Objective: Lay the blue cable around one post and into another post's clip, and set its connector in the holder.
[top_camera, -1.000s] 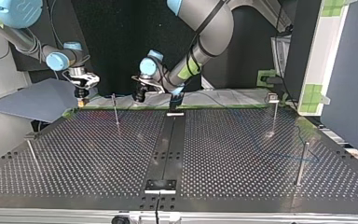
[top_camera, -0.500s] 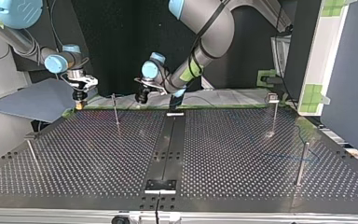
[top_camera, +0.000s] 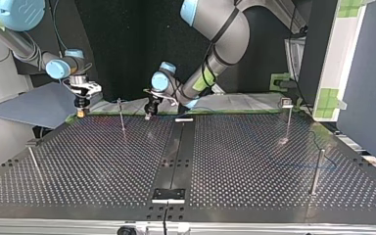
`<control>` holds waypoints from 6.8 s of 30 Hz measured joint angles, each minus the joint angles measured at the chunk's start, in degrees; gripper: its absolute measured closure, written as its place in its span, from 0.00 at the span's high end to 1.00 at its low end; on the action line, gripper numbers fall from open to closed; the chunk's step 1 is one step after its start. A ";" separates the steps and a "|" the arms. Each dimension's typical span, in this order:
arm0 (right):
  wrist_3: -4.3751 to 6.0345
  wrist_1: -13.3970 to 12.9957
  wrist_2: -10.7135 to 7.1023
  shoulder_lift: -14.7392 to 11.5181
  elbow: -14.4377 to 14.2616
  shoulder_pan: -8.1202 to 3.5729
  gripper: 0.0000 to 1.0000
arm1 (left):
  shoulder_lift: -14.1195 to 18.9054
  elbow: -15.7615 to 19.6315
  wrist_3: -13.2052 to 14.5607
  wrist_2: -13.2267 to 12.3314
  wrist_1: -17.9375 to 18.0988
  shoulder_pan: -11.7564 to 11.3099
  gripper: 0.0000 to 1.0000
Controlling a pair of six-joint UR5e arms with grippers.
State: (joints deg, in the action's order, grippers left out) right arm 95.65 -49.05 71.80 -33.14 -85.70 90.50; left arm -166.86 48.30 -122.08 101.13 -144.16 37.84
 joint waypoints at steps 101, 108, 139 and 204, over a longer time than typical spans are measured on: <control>-2.83 7.03 0.37 2.56 6.05 -0.07 0.00 | 6.67 8.48 7.35 -6.98 -4.07 6.28 0.98; -2.82 7.03 0.37 2.57 6.09 -0.02 0.00 | 6.69 8.15 7.60 -6.96 -4.06 6.28 0.98; -2.81 7.44 0.30 2.57 6.44 -0.17 0.00 | 11.77 12.60 12.40 -0.83 -1.45 8.32 0.98; -2.64 8.00 0.45 2.58 6.51 0.84 0.00 | 49.29 50.12 14.55 5.09 3.18 4.62 0.98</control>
State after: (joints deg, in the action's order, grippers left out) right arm 93.01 -41.05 72.25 -30.57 -79.19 91.34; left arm -117.57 98.42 -107.52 106.22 -140.98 42.46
